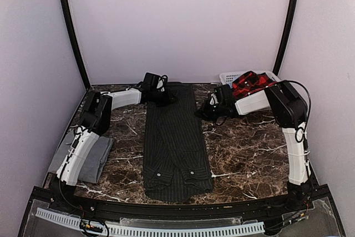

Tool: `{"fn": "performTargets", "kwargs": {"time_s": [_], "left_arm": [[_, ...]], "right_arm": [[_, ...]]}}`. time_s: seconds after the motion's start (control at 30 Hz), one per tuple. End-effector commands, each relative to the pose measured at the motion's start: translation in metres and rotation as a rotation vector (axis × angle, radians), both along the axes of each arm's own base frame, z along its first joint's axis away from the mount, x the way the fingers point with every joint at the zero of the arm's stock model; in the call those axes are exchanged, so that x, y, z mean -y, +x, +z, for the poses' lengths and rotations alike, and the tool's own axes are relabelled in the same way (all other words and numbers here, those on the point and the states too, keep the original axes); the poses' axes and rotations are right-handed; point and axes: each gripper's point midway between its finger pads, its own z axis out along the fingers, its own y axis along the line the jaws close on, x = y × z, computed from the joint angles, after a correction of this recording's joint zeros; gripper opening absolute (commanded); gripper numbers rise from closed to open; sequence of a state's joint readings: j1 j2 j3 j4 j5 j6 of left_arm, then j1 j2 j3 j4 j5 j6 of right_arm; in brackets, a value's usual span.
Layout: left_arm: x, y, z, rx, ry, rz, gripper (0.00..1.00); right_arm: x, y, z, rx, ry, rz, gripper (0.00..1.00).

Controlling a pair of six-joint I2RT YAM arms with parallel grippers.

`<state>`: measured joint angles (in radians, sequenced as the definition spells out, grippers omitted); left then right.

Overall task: Fold and stack the long sleeve shirts
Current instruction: Adjust the rectangle-folded shirt at the center of the board, then move the rectangle-folded shirt to the center of the board.

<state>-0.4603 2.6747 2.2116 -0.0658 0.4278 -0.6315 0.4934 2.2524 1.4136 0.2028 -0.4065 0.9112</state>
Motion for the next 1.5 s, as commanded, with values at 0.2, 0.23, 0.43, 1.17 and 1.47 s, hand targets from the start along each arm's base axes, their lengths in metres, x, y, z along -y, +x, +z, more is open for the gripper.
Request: {"fn": "performTargets", "kwargs": {"time_s": [0.2,0.23,0.43,1.17,1.47], "left_arm": [[0.007,0.015,-0.016,0.000,0.015,0.009,0.22],[0.008,0.016,-0.014,0.005,0.009,0.006,0.23],[0.007,0.030,0.031,0.088,-0.045,-0.004,0.28],[-0.076,-0.132,0.152,0.059,0.040,0.006,0.55],[-0.089,-0.212,0.071,-0.112,0.085,-0.031,0.52]], "right_arm": [[0.003,-0.003,-0.005,0.005,-0.026,0.010,0.06],[0.005,0.001,-0.005,0.006,-0.036,0.009,0.06],[0.010,0.018,0.005,0.032,-0.050,0.013,0.06],[-0.010,-0.026,0.106,0.265,-0.190,0.164,0.59],[-0.047,-0.092,0.094,0.255,-0.152,0.322,0.63]]}}
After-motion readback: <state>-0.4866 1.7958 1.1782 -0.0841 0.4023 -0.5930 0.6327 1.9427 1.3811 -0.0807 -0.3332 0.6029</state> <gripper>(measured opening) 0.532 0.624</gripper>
